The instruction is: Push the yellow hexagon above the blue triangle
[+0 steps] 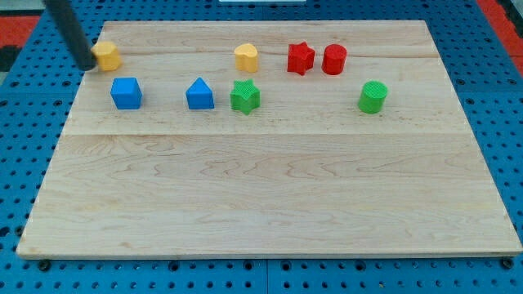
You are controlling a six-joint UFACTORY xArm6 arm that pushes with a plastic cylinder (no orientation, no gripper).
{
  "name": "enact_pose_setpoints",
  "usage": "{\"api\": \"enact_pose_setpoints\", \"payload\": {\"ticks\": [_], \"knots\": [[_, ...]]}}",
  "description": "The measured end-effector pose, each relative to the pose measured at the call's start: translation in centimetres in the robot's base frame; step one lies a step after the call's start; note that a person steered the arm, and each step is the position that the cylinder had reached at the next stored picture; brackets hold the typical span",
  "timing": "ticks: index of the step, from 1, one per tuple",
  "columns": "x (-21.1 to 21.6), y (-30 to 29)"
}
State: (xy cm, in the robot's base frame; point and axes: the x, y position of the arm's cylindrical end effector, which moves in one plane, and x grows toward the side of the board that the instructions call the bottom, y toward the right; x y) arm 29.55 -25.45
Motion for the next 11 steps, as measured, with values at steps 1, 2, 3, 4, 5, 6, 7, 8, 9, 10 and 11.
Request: {"api": "enact_pose_setpoints", "payload": {"ticks": [1, 2, 3, 4, 5, 6, 7, 8, 9, 10, 11], "knots": [[-2.9, 2.9], [-5.1, 0.1], [-6.3, 3.9], [-5.0, 6.0], [-6.4, 6.2], [-6.5, 8.0], [-5.2, 8.4], [-4.1, 9.1], [-4.9, 6.3], [-3.5, 5.2], [-0.5, 5.7]]}}
